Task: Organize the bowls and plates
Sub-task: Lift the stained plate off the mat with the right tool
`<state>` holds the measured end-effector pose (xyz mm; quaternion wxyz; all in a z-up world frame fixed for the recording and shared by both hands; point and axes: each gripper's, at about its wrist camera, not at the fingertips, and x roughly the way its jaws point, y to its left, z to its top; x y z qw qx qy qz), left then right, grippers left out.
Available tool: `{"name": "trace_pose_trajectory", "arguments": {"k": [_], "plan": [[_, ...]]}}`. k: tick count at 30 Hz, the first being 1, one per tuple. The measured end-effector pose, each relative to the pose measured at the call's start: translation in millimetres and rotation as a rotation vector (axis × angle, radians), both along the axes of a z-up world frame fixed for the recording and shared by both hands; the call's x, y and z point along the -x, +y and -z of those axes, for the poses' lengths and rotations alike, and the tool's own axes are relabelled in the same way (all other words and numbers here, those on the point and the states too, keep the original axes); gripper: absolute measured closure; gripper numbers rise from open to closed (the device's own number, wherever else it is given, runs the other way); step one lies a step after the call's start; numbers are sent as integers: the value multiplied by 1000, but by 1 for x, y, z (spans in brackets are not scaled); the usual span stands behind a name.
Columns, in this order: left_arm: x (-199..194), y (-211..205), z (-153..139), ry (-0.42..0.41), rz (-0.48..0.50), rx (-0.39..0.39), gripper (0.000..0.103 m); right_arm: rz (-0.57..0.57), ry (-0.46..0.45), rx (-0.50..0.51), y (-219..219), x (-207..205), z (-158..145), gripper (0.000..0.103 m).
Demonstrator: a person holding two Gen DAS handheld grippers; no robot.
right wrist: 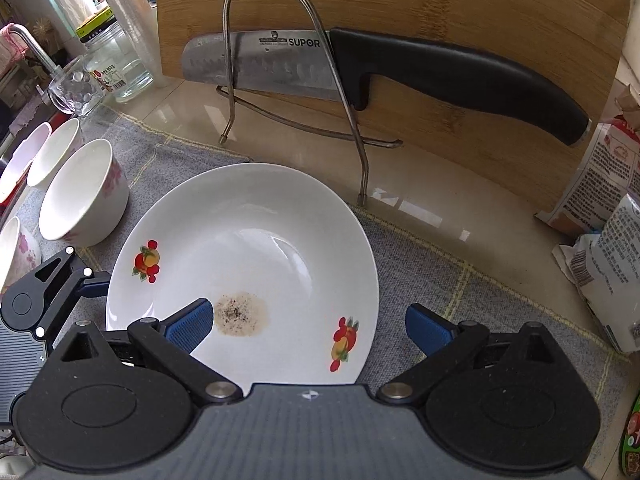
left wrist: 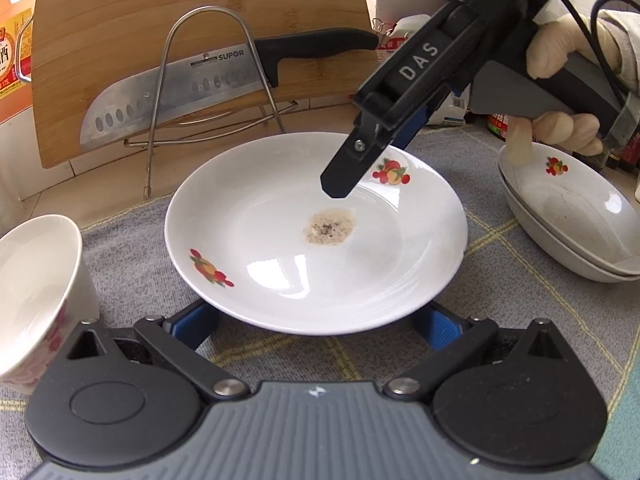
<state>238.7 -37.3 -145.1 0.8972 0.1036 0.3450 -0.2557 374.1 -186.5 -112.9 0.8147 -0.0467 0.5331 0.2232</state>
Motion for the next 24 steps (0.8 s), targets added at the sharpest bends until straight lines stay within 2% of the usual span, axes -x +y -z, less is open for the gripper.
{"name": "trace_pose_trajectory", "arguments": {"k": [11, 19, 24], "plan": [[0, -2, -1, 4, -7, -2, 0, -44, 76, -137, 5, -33, 11, 0], [-1, -1, -1, -1, -5, -3, 0, -93, 110, -160, 11, -42, 11, 0], [0, -1, -2, -1, 3, -6, 0, -88, 165, -201, 7, -52, 11, 0]]}}
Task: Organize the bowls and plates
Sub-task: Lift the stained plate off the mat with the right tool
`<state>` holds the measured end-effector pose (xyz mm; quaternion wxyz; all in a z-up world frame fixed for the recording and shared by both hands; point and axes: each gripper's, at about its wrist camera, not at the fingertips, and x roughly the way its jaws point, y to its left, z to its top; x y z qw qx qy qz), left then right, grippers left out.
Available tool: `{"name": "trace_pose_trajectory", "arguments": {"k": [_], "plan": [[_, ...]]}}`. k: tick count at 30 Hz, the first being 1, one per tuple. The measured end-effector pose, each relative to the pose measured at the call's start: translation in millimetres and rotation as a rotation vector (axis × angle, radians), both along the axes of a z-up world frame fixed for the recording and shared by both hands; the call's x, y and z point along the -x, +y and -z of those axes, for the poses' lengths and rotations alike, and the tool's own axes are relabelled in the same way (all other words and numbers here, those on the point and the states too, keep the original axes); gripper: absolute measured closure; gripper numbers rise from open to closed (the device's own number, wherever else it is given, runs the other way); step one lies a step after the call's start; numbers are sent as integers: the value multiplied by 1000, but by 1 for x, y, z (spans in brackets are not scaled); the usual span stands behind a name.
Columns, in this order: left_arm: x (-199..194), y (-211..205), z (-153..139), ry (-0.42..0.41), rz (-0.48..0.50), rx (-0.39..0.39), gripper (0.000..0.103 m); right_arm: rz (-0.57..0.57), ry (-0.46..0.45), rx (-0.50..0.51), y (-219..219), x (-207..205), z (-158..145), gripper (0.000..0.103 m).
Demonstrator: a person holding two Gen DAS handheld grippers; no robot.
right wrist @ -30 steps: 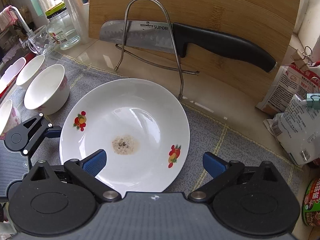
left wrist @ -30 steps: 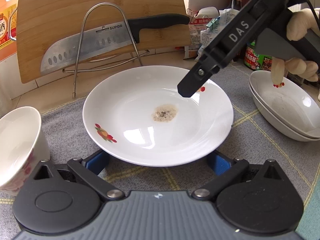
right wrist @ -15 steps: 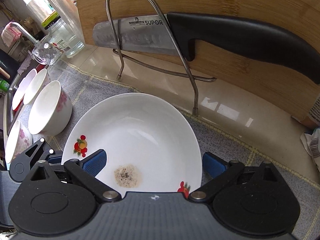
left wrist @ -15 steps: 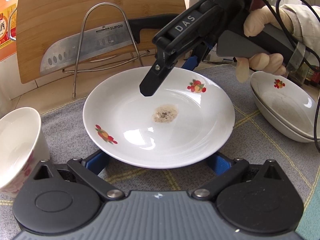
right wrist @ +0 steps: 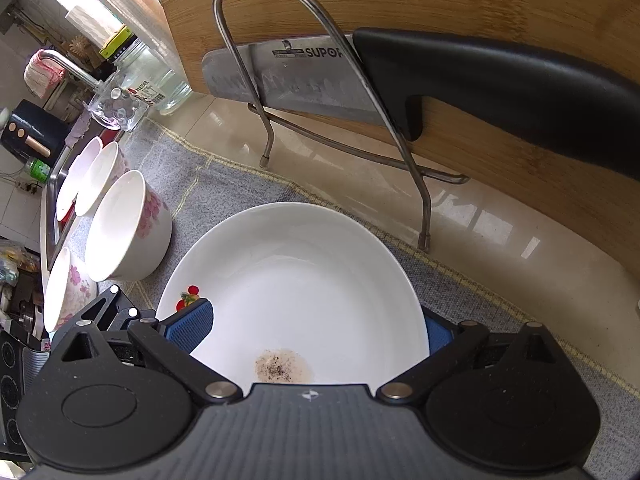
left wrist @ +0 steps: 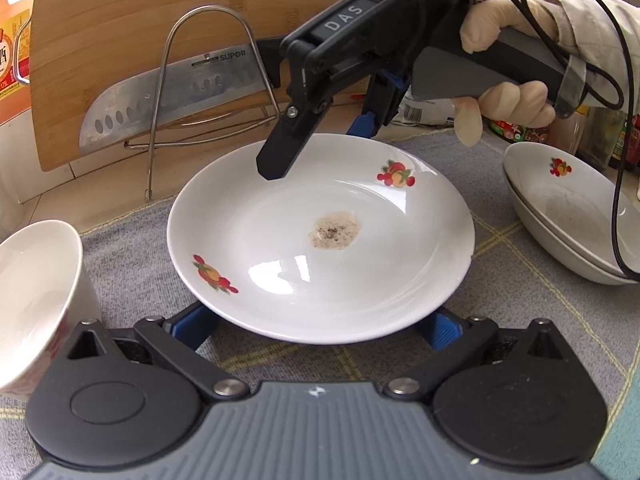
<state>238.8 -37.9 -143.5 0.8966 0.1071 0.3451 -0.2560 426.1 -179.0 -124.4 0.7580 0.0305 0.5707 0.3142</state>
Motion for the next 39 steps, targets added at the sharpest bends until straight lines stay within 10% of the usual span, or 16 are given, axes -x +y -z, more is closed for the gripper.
{"name": "trace_pose_trajectory", "arguments": {"k": [9, 39], "plan": [[0, 0, 0, 1, 5, 3, 0, 24, 113, -72, -5, -19, 2, 0], [6, 1, -6, 17, 23, -15, 1, -9, 30, 13, 13, 3, 0, 0]]}}
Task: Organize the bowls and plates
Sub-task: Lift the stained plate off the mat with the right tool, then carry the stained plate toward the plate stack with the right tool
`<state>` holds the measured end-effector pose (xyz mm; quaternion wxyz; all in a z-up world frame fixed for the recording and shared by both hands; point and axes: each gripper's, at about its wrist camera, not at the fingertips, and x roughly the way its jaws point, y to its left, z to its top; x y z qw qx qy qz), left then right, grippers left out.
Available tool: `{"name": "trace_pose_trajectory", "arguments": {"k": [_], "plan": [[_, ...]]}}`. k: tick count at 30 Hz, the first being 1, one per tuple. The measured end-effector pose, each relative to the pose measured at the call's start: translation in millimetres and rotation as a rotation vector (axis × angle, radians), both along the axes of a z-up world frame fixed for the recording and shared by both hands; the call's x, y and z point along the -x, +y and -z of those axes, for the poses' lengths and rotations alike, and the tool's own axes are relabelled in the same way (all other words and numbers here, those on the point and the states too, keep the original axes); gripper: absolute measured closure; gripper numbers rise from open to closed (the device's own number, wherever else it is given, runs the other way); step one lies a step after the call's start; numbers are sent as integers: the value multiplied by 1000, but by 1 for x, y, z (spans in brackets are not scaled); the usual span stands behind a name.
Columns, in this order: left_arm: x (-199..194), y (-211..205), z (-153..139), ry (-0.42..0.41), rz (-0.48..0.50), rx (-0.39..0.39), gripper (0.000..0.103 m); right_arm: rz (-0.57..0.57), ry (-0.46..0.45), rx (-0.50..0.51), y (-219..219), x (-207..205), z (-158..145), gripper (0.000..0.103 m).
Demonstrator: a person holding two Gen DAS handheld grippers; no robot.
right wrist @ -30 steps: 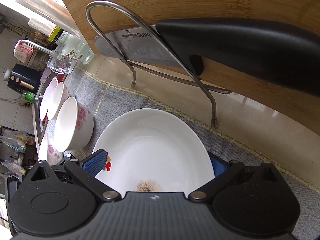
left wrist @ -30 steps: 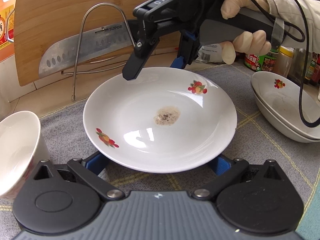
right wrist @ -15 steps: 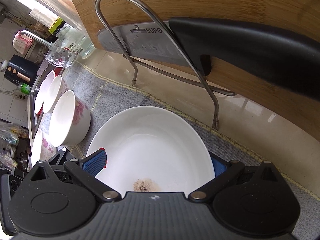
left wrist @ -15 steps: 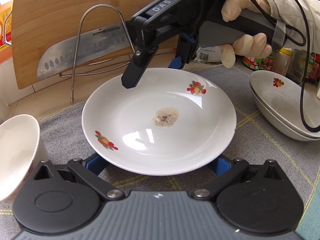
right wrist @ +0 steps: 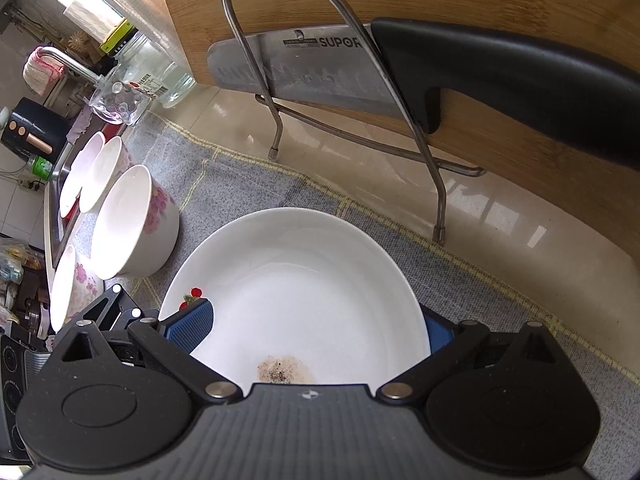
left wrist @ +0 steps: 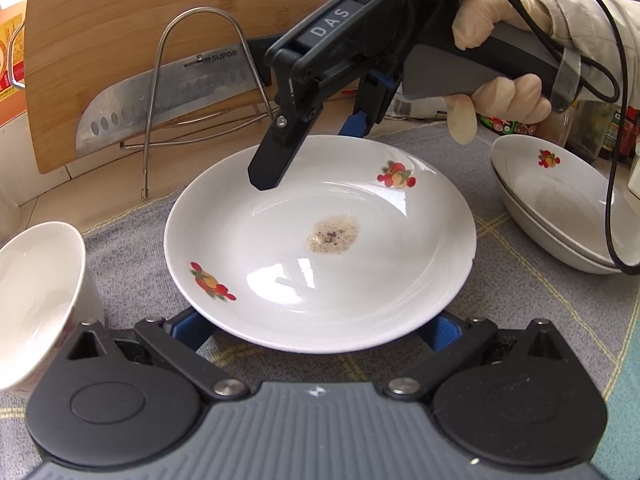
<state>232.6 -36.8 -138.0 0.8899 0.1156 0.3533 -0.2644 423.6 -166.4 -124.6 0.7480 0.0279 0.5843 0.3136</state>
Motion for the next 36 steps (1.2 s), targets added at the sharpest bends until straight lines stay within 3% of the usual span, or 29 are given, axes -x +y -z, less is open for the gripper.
{"name": "trace_pose_trajectory", "arguments": {"k": [21, 36], "plan": [[26, 9, -10, 15, 9, -28, 1, 12, 20, -22, 8, 39, -4, 0], [53, 2, -34, -23, 20, -45, 1, 13, -33, -50, 4, 67, -30, 0]]}}
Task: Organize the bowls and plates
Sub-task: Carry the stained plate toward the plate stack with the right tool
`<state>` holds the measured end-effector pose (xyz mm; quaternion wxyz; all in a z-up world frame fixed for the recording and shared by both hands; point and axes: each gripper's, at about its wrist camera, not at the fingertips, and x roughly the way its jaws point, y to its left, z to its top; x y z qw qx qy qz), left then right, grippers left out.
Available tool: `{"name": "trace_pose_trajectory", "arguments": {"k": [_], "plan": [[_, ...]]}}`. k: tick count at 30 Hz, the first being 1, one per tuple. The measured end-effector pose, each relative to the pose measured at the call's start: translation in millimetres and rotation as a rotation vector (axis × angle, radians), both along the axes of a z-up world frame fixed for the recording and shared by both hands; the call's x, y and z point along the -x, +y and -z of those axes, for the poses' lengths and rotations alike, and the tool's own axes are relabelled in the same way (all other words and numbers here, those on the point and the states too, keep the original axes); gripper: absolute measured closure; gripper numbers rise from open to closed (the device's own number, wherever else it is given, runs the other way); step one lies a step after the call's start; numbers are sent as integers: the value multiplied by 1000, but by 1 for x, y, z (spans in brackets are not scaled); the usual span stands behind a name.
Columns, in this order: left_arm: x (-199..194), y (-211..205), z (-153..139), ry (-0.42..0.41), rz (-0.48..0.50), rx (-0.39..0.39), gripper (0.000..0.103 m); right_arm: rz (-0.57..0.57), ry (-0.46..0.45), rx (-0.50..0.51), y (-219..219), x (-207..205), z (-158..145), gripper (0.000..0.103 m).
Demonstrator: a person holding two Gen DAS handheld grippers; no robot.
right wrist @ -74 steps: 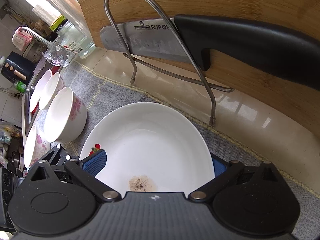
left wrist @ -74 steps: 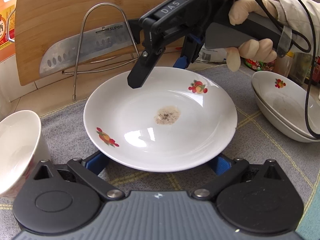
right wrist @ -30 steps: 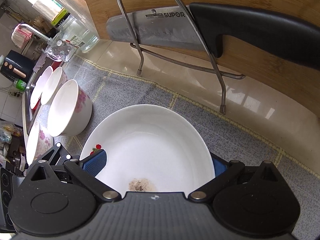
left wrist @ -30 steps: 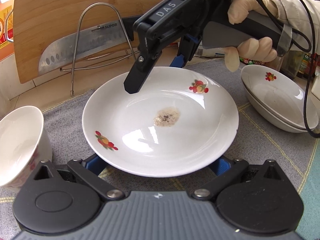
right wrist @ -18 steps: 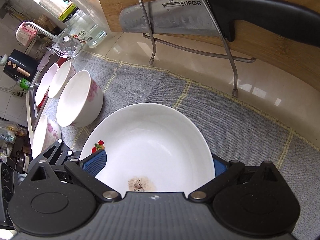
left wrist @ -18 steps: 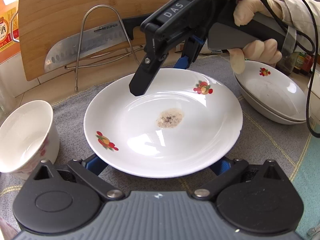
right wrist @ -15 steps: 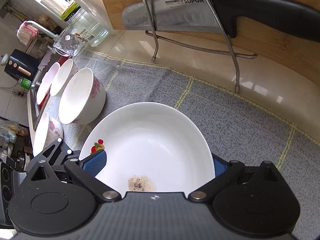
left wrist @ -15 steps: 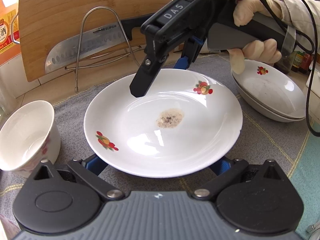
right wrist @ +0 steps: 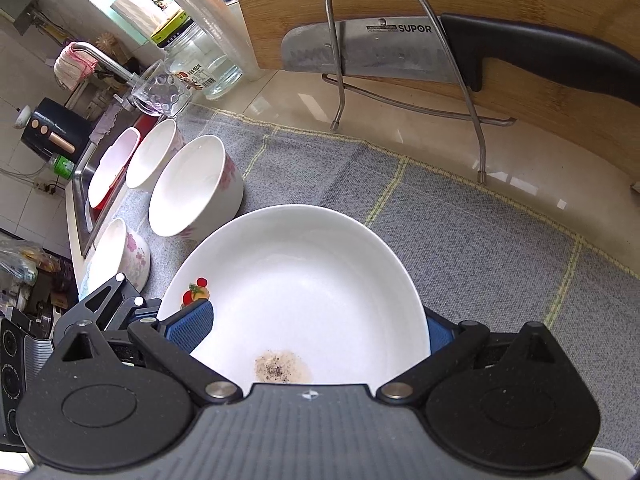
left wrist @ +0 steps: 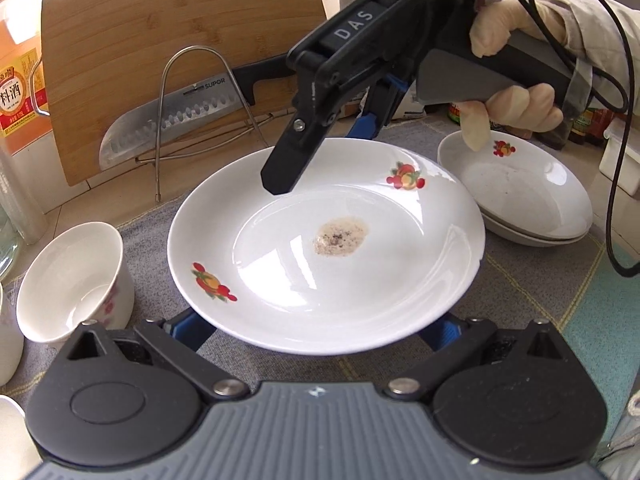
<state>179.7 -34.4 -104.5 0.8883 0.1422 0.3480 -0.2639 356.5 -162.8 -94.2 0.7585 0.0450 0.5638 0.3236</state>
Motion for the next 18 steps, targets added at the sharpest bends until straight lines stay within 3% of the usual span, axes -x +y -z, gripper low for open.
{"name": "trace_pose_trajectory", "arguments": {"k": [18], "plan": [[39, -22, -19, -23, 50, -13, 1, 36, -54, -5, -26, 50, -23, 0]]}}
